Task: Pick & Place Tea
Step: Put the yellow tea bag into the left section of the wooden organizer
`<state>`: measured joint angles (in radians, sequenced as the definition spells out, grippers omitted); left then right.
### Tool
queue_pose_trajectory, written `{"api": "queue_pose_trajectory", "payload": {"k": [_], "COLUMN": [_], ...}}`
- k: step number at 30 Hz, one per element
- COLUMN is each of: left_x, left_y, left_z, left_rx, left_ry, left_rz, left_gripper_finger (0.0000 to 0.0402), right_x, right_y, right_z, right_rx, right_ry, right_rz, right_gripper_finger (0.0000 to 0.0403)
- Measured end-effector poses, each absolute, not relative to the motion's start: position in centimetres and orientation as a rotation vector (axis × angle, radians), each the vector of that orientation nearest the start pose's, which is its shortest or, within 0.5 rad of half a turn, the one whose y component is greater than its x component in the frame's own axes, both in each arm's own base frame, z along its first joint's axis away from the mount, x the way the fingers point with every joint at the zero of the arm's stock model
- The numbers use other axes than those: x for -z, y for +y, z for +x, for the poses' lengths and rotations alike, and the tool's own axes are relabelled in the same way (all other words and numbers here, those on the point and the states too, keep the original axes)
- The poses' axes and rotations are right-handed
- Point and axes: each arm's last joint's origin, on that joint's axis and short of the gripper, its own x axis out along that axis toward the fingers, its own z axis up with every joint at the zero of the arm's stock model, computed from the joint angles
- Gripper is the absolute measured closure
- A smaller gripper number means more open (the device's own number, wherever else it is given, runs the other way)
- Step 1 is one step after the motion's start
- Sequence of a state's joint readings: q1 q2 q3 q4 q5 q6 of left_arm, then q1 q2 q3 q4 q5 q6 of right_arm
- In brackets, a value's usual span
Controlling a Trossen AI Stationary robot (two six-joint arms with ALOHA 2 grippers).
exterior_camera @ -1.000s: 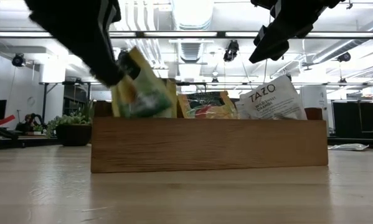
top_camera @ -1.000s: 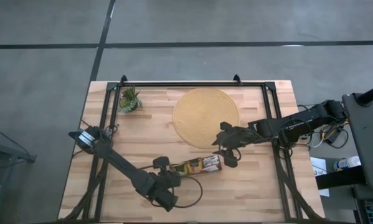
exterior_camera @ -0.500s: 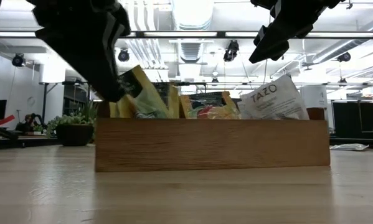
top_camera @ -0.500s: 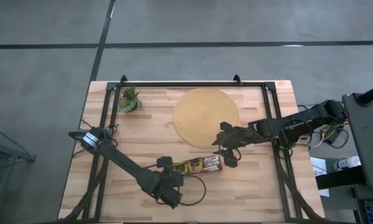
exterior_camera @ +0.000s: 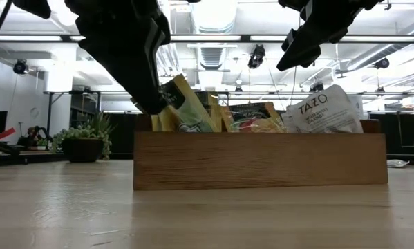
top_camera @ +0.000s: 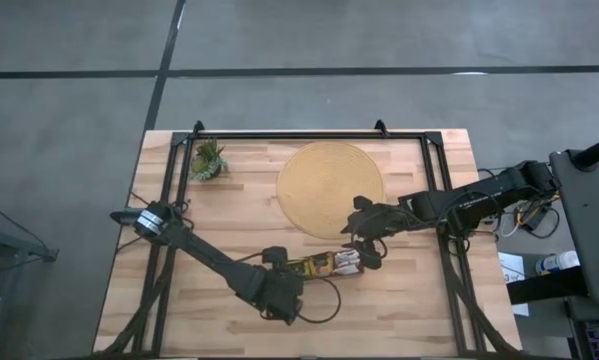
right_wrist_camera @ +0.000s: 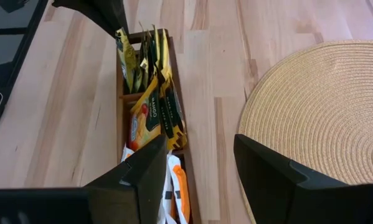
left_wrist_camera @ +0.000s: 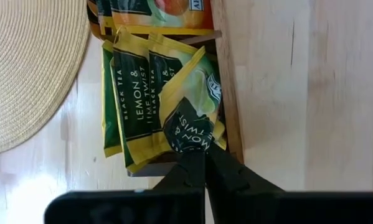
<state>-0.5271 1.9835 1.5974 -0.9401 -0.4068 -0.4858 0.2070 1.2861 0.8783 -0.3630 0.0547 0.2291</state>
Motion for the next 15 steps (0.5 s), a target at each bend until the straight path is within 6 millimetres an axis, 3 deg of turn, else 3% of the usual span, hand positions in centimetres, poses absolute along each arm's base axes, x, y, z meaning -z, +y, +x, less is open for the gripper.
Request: {"api": "queue_pose_trajectory", "payload": {"k": [4, 10, 15], "left_x": [-21.72, -21.74, -22.02], "left_y": [-19.05, -18.98, -18.58], "left_z": [34.97, 35.02, 35.17], "left_rx": [-0.164, -0.160, -0.262], "left_ry": [1.164, 1.163, 1.087], "left_rz": [0.190, 0.205, 0.297], "left_gripper_finger": [0.0378, 0.0309, 0.0273], "right_x": [-24.75, -24.75, -24.75], "right_y": [5.27, 5.27, 5.27], "right_z": [25.86, 25.86, 25.86], "right_rx": [-0.056, -0.056, -0.056], "right_ry": [0.776, 0.776, 0.777], "right_rz": [0.117, 0.116, 0.116], "right_gripper_finger": [0.0218, 0.0218, 0.0218]}}
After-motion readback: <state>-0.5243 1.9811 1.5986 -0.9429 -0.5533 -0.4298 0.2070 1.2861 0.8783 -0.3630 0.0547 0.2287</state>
